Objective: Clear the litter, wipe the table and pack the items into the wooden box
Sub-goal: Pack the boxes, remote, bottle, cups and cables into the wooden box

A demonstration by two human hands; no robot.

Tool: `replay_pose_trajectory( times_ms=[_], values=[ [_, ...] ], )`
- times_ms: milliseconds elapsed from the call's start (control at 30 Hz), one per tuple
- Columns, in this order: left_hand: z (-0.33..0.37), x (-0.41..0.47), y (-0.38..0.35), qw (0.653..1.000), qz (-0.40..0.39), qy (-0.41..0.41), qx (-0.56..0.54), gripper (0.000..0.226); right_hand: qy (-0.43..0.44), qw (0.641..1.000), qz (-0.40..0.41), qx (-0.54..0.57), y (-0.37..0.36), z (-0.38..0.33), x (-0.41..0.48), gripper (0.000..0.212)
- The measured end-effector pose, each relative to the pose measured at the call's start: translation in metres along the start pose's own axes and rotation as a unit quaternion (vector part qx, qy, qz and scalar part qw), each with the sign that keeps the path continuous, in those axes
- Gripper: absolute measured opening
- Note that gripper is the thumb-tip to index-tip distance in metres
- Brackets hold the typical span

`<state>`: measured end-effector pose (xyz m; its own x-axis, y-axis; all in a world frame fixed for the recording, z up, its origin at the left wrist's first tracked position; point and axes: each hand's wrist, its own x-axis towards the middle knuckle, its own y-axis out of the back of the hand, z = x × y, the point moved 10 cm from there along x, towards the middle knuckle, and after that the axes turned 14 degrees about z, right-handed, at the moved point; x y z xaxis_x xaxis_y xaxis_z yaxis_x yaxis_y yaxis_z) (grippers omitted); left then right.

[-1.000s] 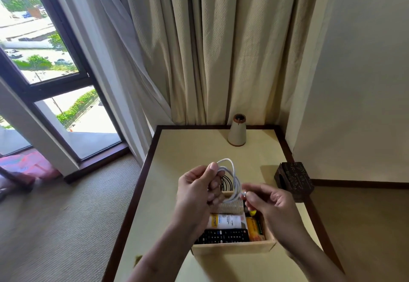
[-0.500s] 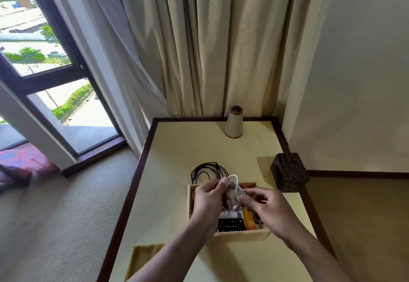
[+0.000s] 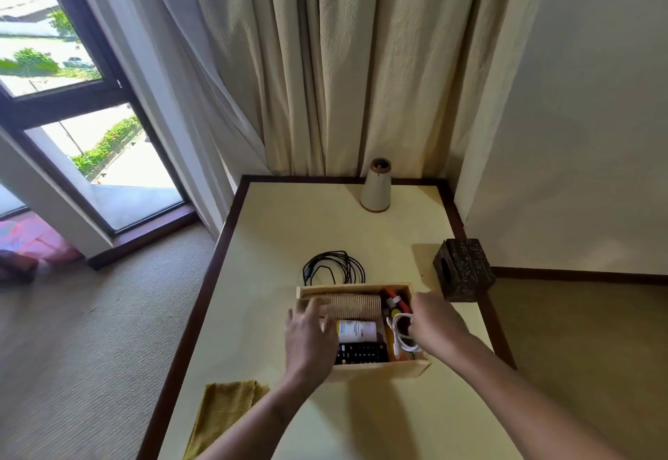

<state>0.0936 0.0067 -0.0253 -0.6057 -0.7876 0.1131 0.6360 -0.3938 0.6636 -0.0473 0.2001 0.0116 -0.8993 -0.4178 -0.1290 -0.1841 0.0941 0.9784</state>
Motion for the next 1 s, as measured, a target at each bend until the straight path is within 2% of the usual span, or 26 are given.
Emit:
replay_pose_trajectory(
  times_ms=[133,233,367,533,733,867,1000],
  values=[
    [-0.035,0.010,0.005,0.993,-0.009,0.033,0.116,0.052,0.026,0.999,-0.035,-0.008,-0.017,-0.022,0.003,0.035],
    [-0.053,0.010,-0.004,0.991,-0.041,0.069,0.108,0.057,0.022,1.000,-0.021,-0.005,-0.026,-0.024,0.006,0.044],
    [-0.061,0.008,-0.013,0.989,-0.071,0.090,0.097,0.055,0.036,0.999,0.009,-0.024,-0.030,-0.020,0.003,0.038],
    [-0.068,0.001,-0.025,0.978,-0.131,0.046,0.156,0.083,0.093,0.989,-0.055,-0.097,-0.046,-0.020,-0.010,0.028],
    [-0.076,0.004,-0.029,0.976,-0.142,0.045,0.160,0.088,0.163,0.965,-0.021,-0.204,-0.032,-0.025,-0.014,0.024],
    [-0.083,0.006,-0.034,0.977,-0.144,0.034,0.155,0.088,0.157,0.973,0.012,-0.167,-0.026,-0.017,-0.015,0.014],
    [-0.077,0.011,-0.031,0.974,-0.141,0.028,0.172,0.088,0.135,0.980,0.002,-0.149,-0.043,-0.006,-0.026,0.019]
  ],
)
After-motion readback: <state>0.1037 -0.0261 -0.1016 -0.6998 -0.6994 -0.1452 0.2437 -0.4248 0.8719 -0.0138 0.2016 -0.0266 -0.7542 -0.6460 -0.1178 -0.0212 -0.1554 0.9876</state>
